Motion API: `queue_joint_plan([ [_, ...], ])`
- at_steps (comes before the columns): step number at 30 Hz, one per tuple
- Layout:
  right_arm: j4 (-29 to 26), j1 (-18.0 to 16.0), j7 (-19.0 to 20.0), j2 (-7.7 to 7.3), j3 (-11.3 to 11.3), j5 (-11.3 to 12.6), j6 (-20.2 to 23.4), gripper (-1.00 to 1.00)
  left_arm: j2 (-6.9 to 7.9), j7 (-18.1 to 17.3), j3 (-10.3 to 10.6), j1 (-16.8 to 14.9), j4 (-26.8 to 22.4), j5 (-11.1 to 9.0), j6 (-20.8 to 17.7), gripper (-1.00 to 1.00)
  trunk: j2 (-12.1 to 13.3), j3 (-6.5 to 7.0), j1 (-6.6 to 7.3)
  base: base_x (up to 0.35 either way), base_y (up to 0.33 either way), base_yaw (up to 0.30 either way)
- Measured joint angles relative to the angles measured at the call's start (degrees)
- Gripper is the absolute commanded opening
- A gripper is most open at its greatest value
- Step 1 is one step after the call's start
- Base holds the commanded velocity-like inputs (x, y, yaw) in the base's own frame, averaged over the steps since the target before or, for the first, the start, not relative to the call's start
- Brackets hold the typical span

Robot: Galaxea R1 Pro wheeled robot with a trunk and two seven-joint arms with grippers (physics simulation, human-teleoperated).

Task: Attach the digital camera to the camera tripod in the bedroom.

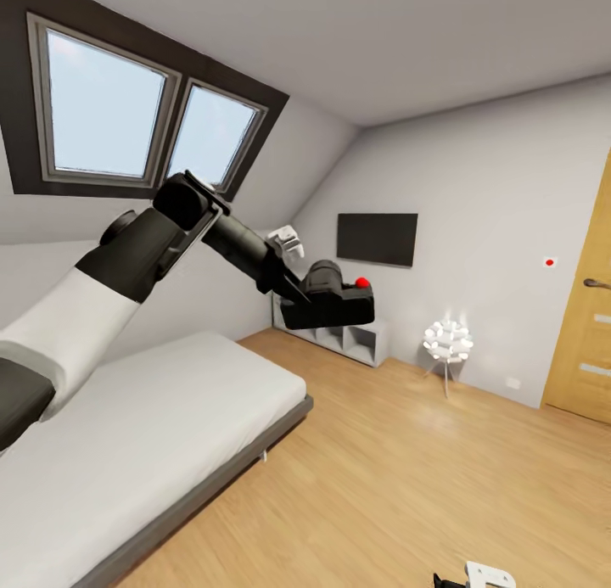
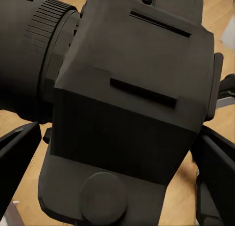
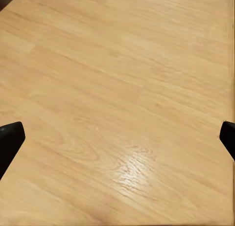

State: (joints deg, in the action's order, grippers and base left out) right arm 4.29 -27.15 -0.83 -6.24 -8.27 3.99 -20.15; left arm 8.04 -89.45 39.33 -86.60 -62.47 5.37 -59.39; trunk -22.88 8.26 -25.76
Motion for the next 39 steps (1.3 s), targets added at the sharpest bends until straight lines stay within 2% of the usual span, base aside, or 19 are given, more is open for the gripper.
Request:
queue_joint_plan([
  [4,0.0,0.0,0.0,0.00,0.0,0.0,0.0,1.00,0.13,0.0,0.0,0.1,-0.2,0.1,0.0,-1.00,0.0,0.00,0.00,0.000,0.000,-0.279],
  [12,0.0,0.0,0.0,0.00,0.0,0.0,0.0,1.00,0.04,0.0,-0.5,0.2,8.7,0.2,0.0,-1.00,0.0,0.00,0.00,0.000,0.000,-0.296],
  [17,0.0,0.0,0.0,0.00,0.0,0.0,0.0,1.00,-0.04,0.0,-0.6,0.2,10.9,0.1,0.0,-1.00,0.0,0.00,0.00,0.000,0.000,-0.299],
  [26,0.0,0.0,-0.1,0.00,0.0,0.0,0.0,1.00,-0.91,0.0,-0.7,0.1,12.1,0.1,0.0,-1.00,0.0,0.00,0.00,0.000,0.000,-0.267],
  [30,0.0,0.0,-0.1,0.00,0.0,0.0,0.0,1.00,-1.43,0.0,-1.8,0.1,12.2,0.0,0.0,-1.00,0.0,0.00,0.00,0.000,0.000,-0.041],
  [39,0.0,0.0,-0.1,0.00,0.0,0.0,0.0,1.00,-2.06,0.0,-1.8,0.1,12.2,0.0,0.0,-1.00,0.0,0.00,0.00,0.000,0.000,-0.004],
])
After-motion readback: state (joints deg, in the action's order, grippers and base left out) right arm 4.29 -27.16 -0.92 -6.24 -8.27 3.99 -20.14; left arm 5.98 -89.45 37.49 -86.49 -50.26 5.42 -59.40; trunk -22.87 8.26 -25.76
